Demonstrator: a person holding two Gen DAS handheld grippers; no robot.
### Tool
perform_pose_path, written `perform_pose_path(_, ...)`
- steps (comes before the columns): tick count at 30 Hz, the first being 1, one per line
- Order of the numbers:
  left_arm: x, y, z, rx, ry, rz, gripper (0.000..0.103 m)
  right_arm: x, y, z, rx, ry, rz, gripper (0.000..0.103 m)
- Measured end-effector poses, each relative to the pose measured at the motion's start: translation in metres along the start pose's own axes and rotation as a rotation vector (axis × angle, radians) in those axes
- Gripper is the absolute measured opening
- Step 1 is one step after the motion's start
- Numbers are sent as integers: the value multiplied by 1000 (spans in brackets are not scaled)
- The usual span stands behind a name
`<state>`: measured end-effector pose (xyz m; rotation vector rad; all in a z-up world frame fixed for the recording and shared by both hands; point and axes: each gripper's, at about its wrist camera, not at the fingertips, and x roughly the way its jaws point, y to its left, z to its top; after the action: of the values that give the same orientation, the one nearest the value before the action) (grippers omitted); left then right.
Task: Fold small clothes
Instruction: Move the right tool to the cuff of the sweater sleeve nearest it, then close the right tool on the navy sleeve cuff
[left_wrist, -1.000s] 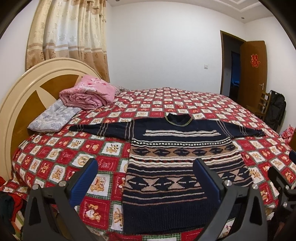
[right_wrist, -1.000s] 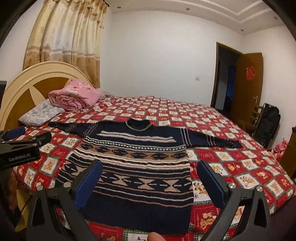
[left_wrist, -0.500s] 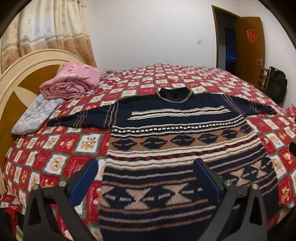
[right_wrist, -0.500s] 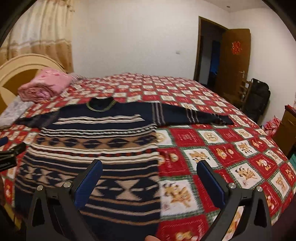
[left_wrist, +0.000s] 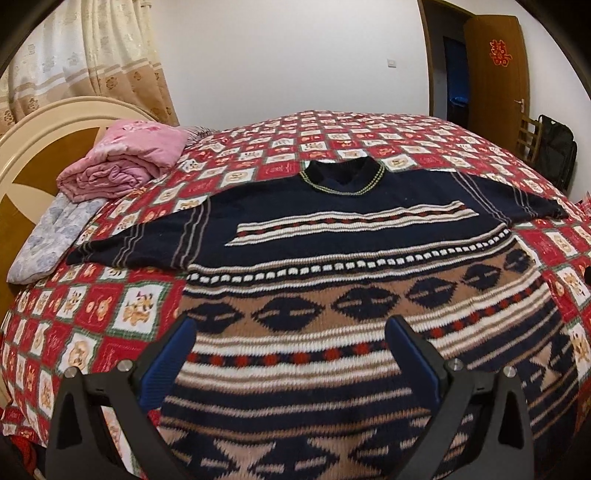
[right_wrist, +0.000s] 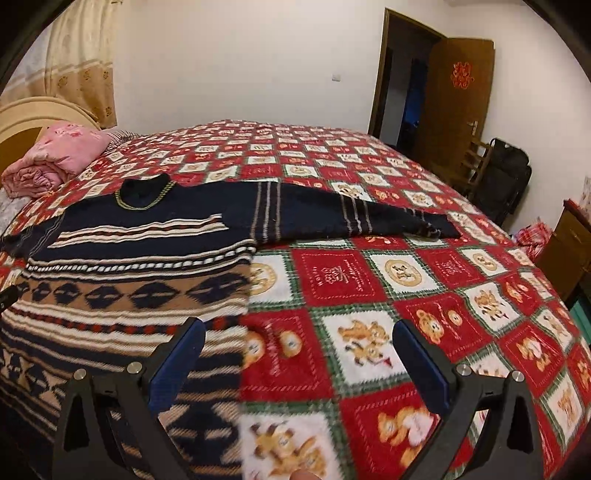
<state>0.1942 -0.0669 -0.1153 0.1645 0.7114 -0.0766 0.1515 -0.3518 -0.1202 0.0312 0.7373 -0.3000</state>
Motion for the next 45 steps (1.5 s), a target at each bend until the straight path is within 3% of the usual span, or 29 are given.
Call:
perform_pose_path(2, 6, -4, 5, 10, -8, -4, 103, 13, -15, 7, 23, 18, -6, 97)
perform_pose_path(4, 15, -8, 11, 27, -18, -4, 103, 28, -39, 20, 62, 34, -24, 86)
perform_pose_path(9, 39, -14, 27, 54, -16, 4, 103, 59, -97, 47, 155, 55, -81, 83)
perform_pose_path(17, 72, -19, 37, 39, 14, -5, 103, 128, -192, 77, 317, 120, -196, 64)
perform_pose_path(24, 101, -19, 52, 12, 39, 15, 103, 185, -256, 92, 417, 157, -269, 56)
perform_pose_path(37, 132, -34, 61, 17, 76, 17, 103, 248, -306, 101, 567, 230, -232, 55)
perform_pose_path(41, 137, -34, 60, 10, 95, 9, 103, 256, -308, 103, 574, 211, -221, 54)
perform_pose_path(45, 138, -36, 59, 16, 100, 9, 103, 261, -306, 104, 572, 197, -191, 30)
